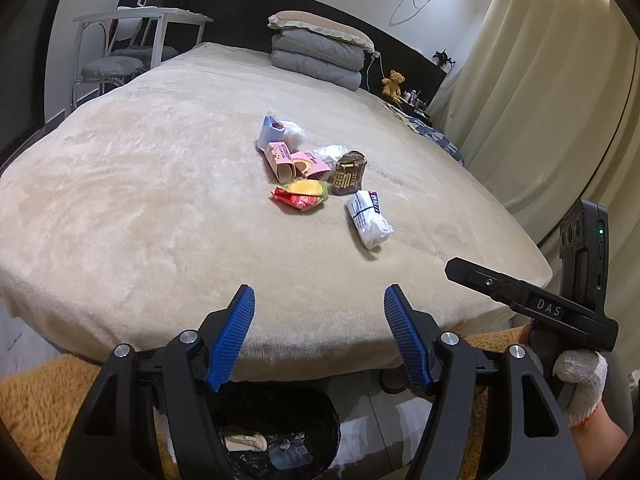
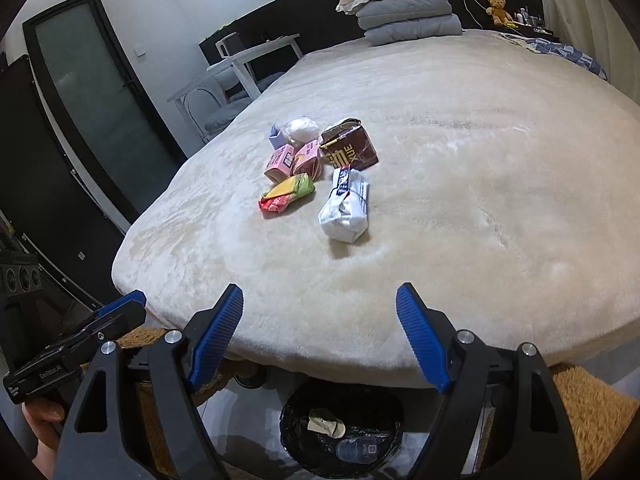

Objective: Collect trash
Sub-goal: 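Grasp the white wrapped packet with the right tool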

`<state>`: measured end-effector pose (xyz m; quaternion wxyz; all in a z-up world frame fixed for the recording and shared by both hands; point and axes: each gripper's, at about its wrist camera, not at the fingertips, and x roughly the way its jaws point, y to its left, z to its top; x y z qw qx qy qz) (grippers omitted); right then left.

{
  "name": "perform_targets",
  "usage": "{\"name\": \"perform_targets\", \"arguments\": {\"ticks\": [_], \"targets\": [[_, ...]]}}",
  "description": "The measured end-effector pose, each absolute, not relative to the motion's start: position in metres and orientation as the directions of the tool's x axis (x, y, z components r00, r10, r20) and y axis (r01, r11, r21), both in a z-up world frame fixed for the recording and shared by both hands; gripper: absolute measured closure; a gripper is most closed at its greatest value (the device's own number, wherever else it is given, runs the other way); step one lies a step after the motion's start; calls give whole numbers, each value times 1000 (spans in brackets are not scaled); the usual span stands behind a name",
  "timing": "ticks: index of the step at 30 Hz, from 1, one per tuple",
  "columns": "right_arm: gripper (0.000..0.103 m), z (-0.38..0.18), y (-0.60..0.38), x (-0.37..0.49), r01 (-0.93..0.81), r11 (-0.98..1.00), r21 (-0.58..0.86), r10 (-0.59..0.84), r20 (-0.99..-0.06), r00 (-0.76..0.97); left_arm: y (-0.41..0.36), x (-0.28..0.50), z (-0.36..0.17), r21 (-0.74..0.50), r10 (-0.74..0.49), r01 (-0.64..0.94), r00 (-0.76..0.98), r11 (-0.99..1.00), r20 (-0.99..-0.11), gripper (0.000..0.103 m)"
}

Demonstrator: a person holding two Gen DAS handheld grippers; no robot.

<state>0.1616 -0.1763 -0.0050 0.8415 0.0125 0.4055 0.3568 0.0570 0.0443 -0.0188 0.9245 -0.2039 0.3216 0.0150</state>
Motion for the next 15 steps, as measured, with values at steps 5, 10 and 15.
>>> {"name": "perform_targets", "arguments": {"ticks": [5, 10, 15], "targets": [[24, -4, -162, 190, -605, 743, 286, 597, -692, 406, 63, 81, -15, -350, -94, -164, 783, 922, -615, 38], [24, -6, -145, 217, -616, 741, 267, 579, -718, 386, 77, 112, -11, -315, -75, -169, 768, 934, -636, 38], [26, -15, -124, 240, -631, 734, 250, 559, -751, 353, 87, 138, -7, -299, -72, -161, 765, 941, -640, 38]]}}
